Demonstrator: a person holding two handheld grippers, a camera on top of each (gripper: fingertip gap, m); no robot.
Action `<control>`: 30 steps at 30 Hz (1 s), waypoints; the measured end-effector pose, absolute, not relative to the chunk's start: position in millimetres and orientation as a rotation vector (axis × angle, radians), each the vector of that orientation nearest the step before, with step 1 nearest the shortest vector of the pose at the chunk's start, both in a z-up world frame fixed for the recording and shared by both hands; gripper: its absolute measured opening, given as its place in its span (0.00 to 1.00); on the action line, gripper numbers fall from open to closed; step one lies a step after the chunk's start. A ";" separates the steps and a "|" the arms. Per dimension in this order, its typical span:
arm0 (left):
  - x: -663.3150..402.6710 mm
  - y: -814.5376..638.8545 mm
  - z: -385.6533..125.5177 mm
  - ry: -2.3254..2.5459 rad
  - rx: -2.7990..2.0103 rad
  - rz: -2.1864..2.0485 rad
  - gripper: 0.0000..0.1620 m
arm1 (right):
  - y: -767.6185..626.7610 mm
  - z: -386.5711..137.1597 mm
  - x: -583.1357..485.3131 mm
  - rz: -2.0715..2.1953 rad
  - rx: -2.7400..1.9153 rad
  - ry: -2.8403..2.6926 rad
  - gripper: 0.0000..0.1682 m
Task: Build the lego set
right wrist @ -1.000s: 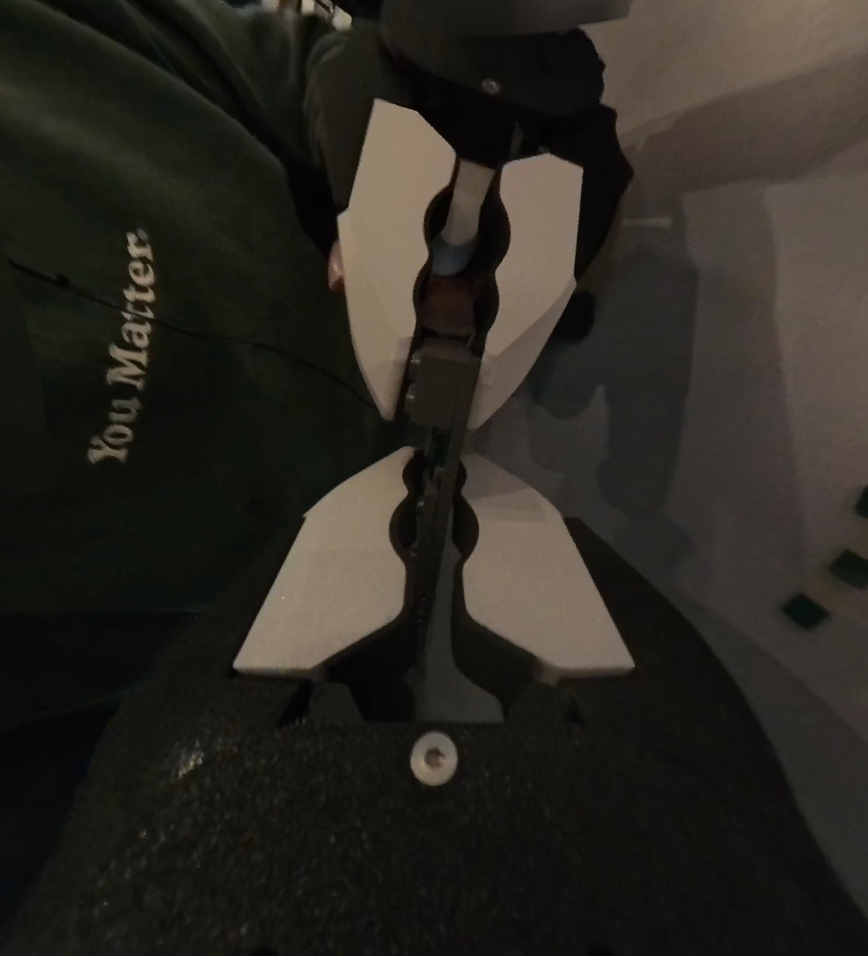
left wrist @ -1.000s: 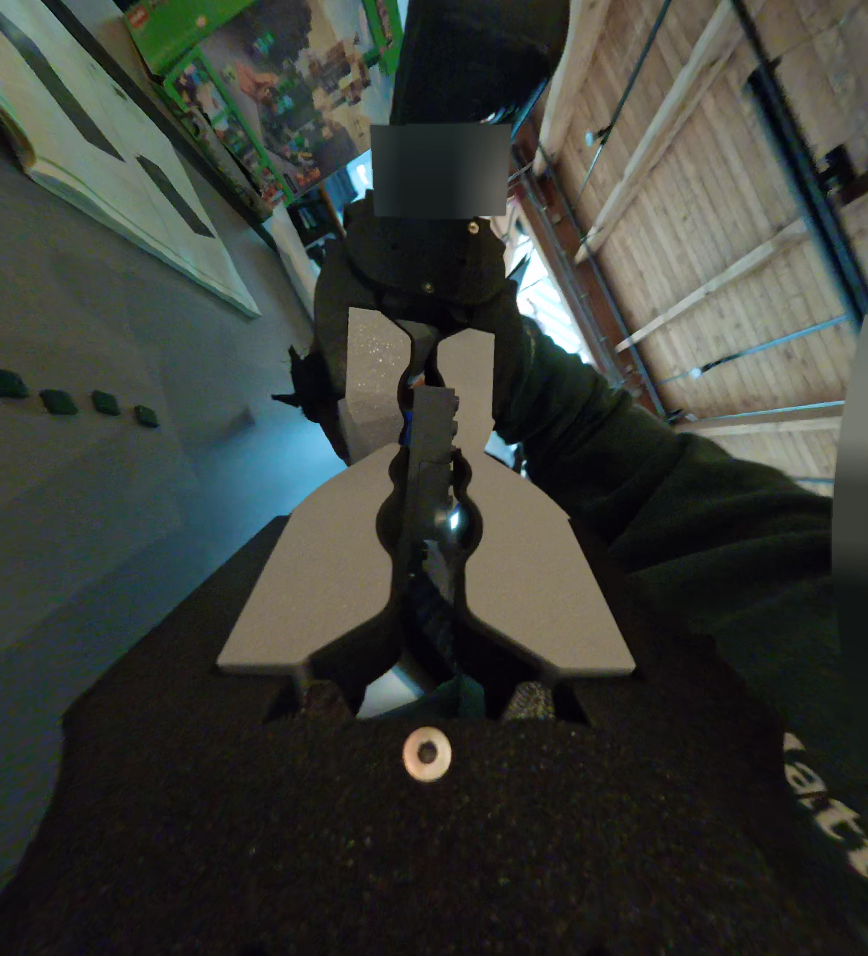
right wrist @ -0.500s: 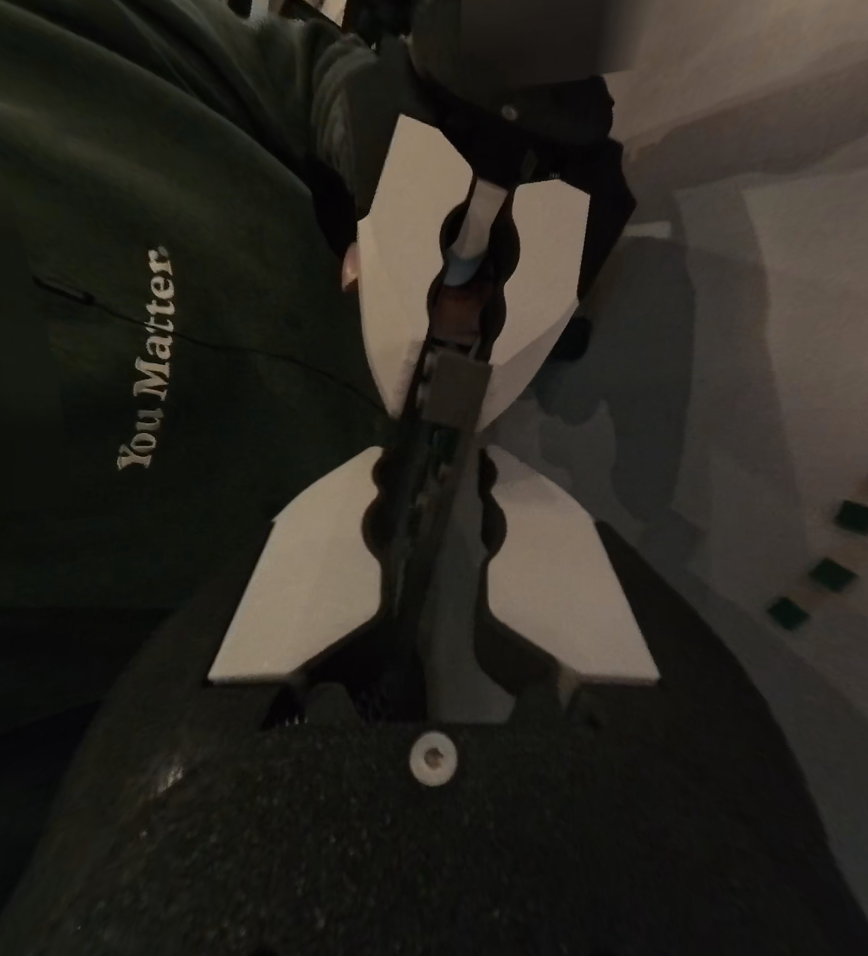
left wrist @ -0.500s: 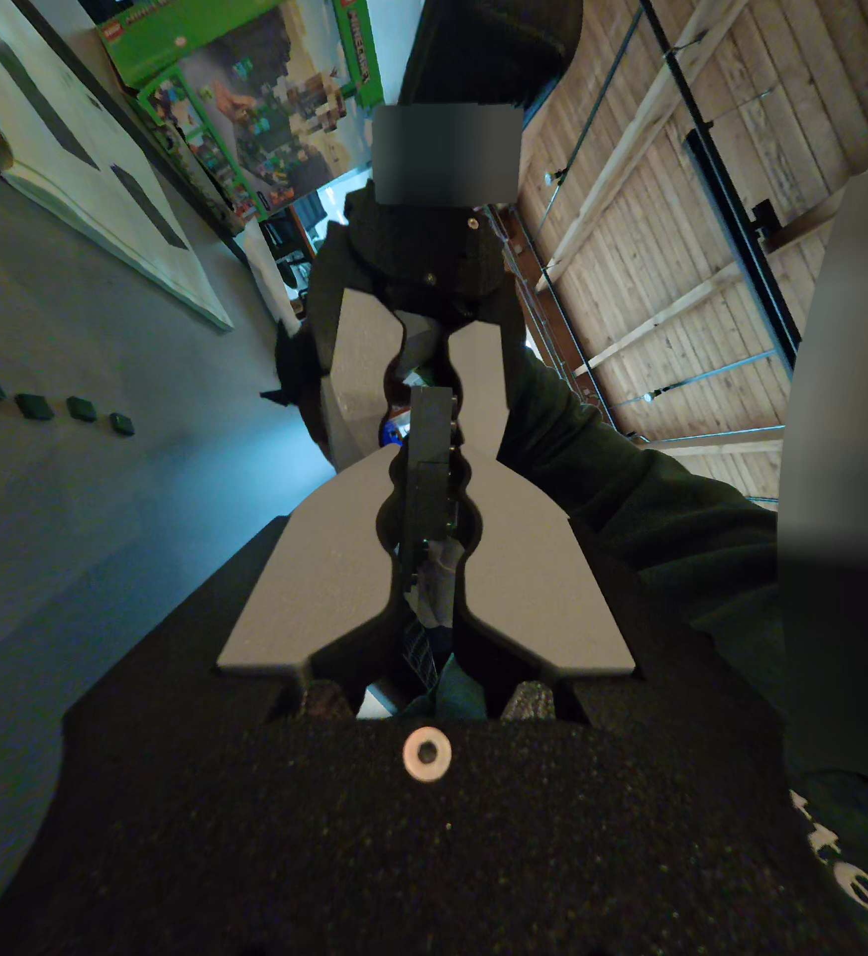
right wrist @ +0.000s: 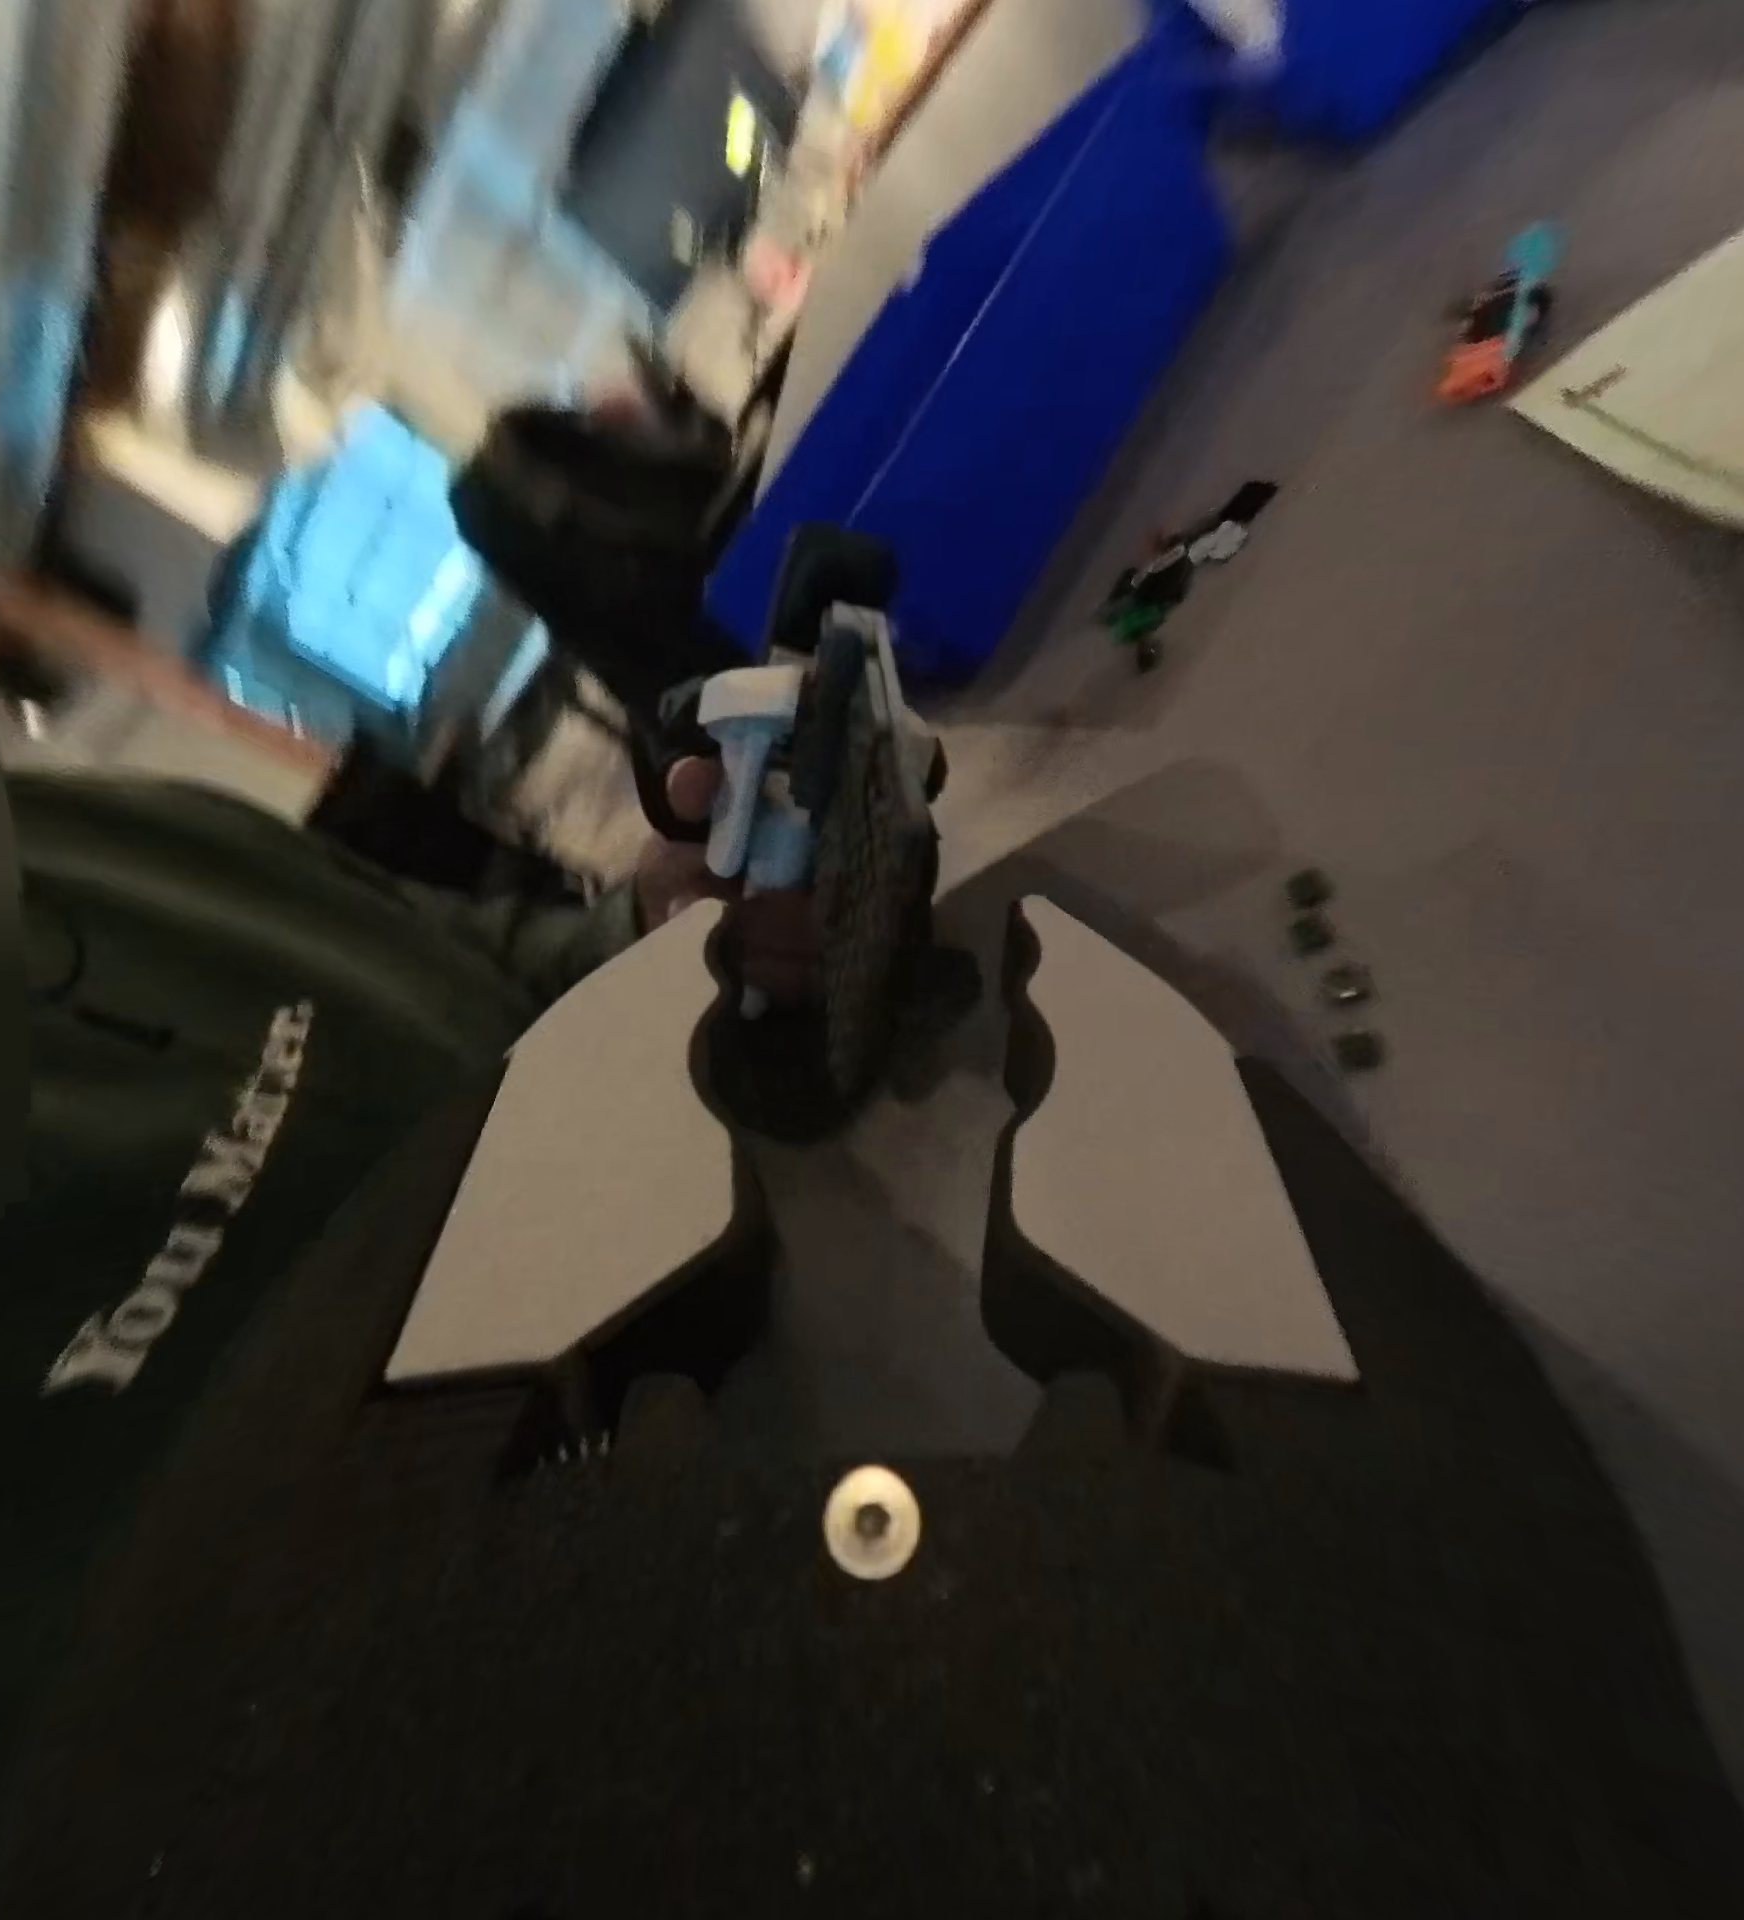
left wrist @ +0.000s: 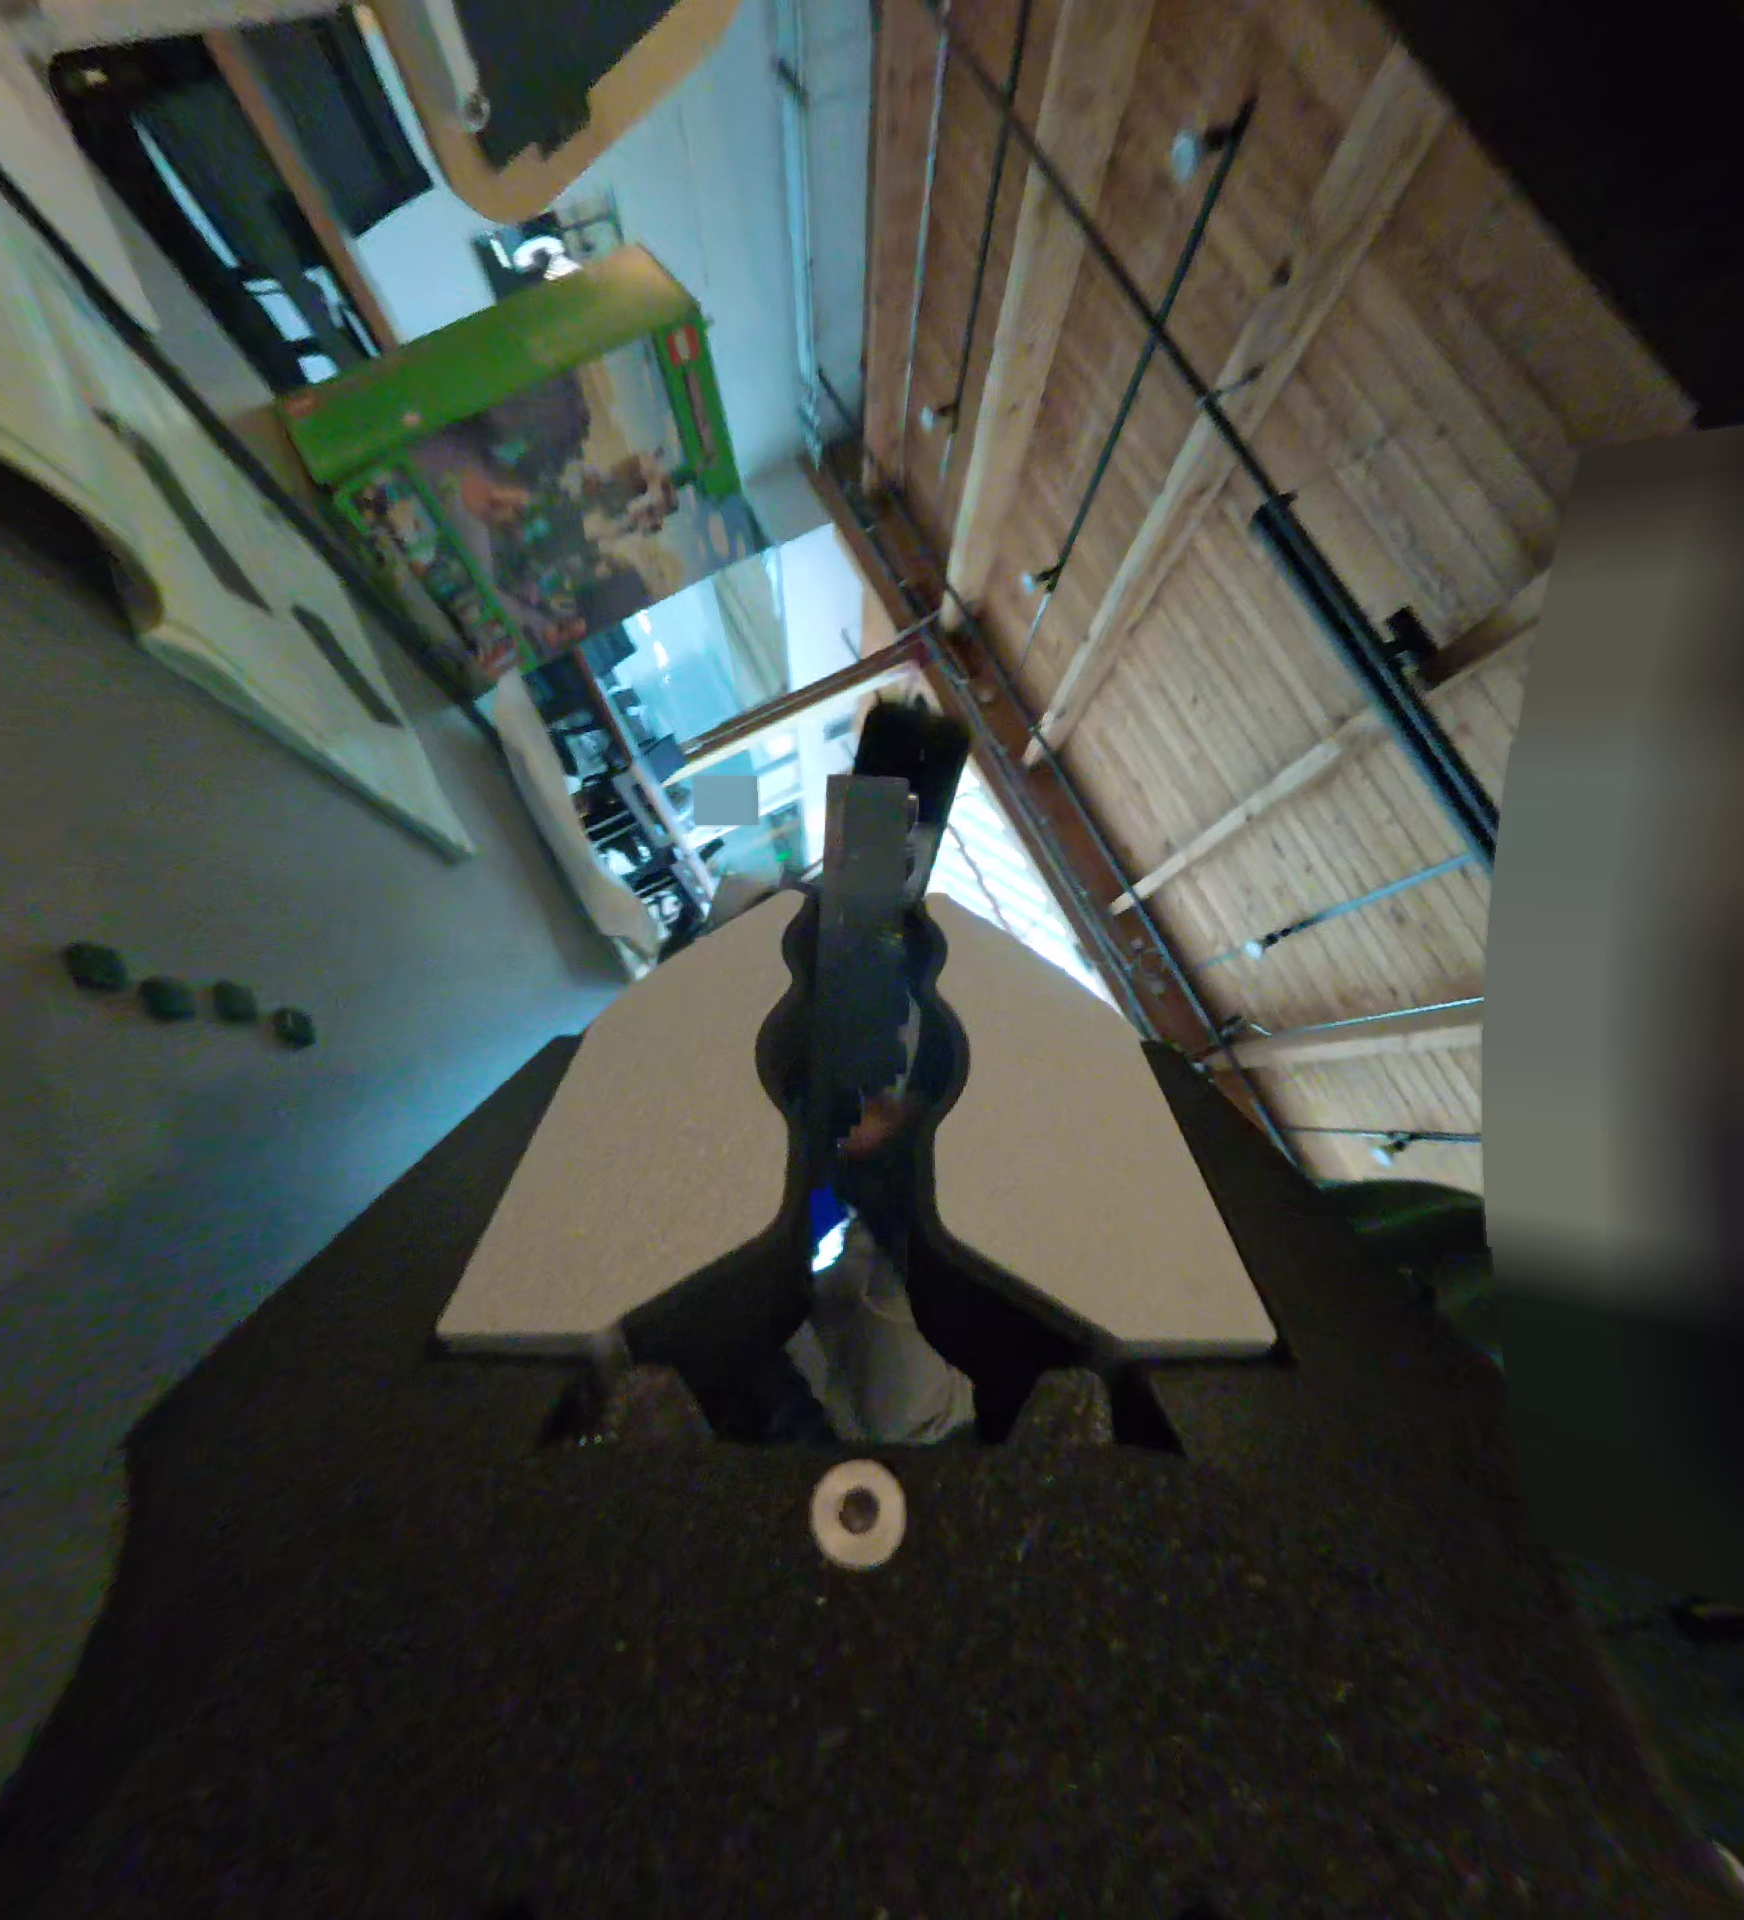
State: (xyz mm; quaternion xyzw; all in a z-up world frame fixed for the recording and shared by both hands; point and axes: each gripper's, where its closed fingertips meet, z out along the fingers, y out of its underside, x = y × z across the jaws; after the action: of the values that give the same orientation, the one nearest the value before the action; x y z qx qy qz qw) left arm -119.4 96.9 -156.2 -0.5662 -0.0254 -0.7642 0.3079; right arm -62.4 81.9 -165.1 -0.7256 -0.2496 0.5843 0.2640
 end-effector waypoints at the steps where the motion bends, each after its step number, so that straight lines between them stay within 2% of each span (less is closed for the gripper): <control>1: -118.0 96.5 -154.8 -0.064 -1.488 -2.027 0.10 | 77.5 -166.6 -65.1 1.579 -1.940 -0.617 0.29; 6: -107.2 88.8 -146.6 -0.001 -1.457 -2.038 0.10 | 63.1 -167.2 -84.0 1.577 -1.889 -0.534 0.28; 13: -101.3 81.0 -136.6 0.123 -1.436 -1.949 0.10 | 60.8 -161.4 -88.5 1.565 -1.864 -0.529 0.08; 30: -105.9 76.4 -121.8 0.174 -1.343 -1.901 0.10 | 52.9 -147.7 -93.8 1.583 -1.790 -0.558 0.04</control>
State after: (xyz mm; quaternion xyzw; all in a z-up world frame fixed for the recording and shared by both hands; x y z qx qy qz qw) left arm -105.9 76.4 -121.8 -0.5293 0.0687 -0.7490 0.3927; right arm -93.8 52.9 -147.7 -0.6867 -0.2140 0.6074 0.3372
